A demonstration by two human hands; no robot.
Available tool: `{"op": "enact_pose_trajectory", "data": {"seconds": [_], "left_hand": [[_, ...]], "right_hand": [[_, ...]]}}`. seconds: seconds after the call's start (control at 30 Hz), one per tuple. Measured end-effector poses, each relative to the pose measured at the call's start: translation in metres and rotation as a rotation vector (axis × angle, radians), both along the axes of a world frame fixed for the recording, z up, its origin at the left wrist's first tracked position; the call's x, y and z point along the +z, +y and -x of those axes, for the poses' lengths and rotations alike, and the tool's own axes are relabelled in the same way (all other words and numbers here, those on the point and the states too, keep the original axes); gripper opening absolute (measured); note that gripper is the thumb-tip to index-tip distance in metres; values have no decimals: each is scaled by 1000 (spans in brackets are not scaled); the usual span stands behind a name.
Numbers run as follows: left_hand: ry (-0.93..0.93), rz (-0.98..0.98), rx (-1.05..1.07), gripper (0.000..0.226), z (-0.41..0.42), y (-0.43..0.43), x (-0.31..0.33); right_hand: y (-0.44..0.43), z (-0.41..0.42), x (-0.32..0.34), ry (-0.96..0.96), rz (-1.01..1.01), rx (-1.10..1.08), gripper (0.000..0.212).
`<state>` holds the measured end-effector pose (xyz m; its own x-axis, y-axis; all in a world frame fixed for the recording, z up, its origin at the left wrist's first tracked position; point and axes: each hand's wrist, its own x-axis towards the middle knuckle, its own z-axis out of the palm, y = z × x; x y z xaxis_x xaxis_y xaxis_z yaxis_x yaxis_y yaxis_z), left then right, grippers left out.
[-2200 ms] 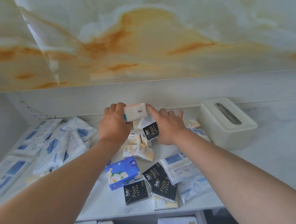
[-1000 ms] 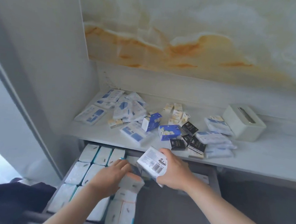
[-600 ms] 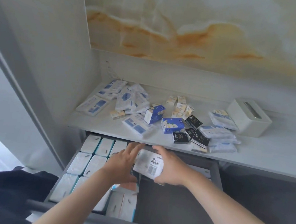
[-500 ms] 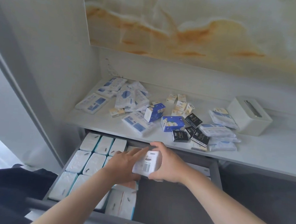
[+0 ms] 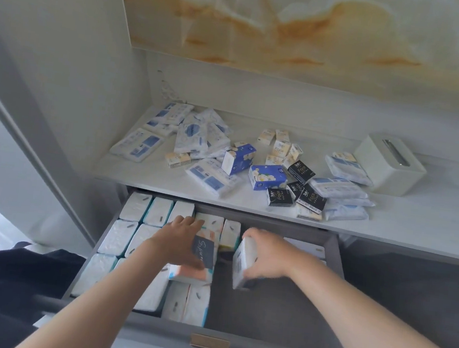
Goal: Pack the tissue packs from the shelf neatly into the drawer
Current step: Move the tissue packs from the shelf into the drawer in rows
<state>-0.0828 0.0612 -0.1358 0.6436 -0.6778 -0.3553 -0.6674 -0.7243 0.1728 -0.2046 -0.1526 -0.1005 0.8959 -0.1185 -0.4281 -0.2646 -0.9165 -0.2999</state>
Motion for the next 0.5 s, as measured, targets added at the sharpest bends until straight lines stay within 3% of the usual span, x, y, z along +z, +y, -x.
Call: {"op": "enact_pose_trajectory", "data": {"seconds": [0.27,0.5], "left_hand": [[-36,28,45,103,-5,-2,-1],[148,110,91,96,-12,-1,-4]], "right_hand": [[33,-3,-80,14,-207,-106,112],[34,-7,-93,-53,-62,-70,95]]}}
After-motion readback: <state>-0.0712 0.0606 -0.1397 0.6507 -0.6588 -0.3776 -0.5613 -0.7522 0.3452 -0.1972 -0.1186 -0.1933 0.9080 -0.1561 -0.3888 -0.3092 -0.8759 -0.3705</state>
